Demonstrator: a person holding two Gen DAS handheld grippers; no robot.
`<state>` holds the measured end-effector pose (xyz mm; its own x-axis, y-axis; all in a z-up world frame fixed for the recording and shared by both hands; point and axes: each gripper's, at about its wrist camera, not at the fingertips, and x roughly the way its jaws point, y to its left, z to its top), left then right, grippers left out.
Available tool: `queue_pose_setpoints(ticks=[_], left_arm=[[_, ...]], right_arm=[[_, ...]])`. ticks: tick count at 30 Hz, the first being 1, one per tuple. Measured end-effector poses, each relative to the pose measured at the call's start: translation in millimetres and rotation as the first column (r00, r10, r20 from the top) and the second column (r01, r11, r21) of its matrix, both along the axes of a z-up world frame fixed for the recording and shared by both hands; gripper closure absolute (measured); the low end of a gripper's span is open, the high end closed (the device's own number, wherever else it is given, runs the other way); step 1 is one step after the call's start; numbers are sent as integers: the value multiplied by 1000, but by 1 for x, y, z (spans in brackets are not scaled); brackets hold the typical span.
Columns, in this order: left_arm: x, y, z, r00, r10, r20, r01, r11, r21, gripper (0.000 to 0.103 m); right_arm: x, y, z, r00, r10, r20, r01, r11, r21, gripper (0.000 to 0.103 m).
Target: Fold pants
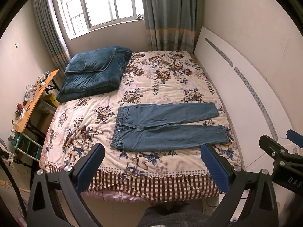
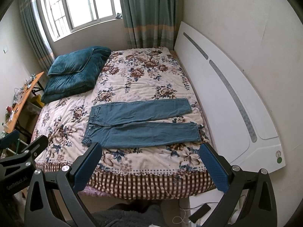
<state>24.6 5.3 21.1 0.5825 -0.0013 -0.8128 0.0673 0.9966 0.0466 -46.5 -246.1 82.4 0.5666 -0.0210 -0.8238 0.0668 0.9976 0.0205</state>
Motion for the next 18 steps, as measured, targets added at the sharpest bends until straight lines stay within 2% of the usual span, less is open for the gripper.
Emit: queue_pose_setpoints(ticks=[18], left_arm=[[-3,-13,6,1000,16,-1,-16,1000,0,0]], right_arm=[[1,-9,9,1000,0,-11,0,1000,16,0]])
